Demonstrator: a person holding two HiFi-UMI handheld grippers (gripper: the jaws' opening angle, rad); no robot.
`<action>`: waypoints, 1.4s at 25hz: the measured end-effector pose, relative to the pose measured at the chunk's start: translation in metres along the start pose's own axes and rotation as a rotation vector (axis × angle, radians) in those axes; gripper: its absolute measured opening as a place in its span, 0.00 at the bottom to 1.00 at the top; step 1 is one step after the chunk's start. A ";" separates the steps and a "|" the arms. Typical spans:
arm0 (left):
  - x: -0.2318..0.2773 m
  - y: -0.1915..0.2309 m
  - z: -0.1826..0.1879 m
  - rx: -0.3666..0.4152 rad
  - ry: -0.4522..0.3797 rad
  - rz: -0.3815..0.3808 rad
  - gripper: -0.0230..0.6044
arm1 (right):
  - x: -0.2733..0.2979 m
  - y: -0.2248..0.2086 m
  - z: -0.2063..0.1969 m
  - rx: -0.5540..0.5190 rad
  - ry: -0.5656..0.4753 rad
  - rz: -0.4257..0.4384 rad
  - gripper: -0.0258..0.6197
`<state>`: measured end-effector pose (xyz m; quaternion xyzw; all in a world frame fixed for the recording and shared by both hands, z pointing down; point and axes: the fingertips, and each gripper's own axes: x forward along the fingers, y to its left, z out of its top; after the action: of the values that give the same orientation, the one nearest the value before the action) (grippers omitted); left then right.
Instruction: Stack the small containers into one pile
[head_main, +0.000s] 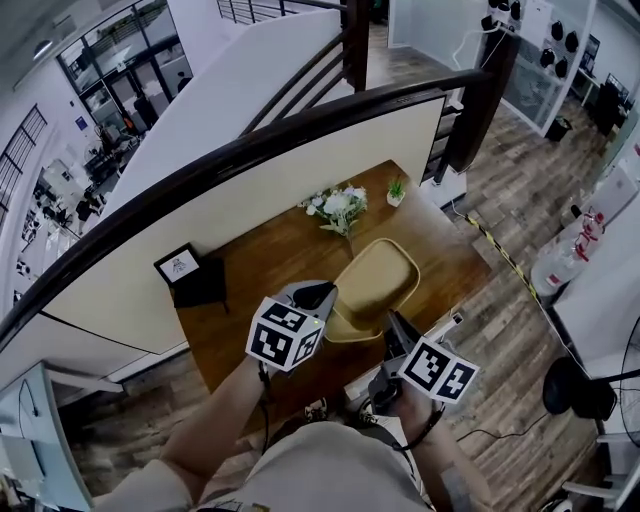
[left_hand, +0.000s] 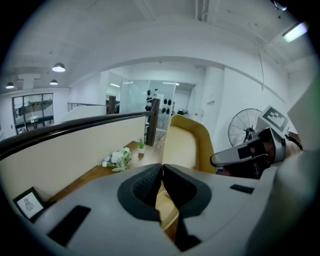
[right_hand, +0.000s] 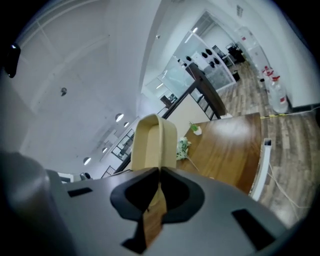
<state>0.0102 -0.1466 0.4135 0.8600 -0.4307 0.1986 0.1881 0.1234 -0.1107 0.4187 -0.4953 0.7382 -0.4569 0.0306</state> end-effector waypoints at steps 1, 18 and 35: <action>0.003 0.002 -0.003 0.011 0.014 -0.009 0.07 | 0.003 -0.004 -0.004 0.022 0.003 -0.014 0.07; 0.073 0.045 -0.106 0.041 0.254 -0.062 0.07 | 0.070 -0.085 -0.113 0.461 0.100 -0.260 0.06; 0.143 0.058 -0.182 0.150 0.431 -0.213 0.07 | 0.102 -0.129 -0.180 0.594 0.101 -0.494 0.09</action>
<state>0.0087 -0.1839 0.6488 0.8498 -0.2717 0.3880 0.2312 0.0724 -0.0843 0.6558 -0.6047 0.4329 -0.6681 0.0250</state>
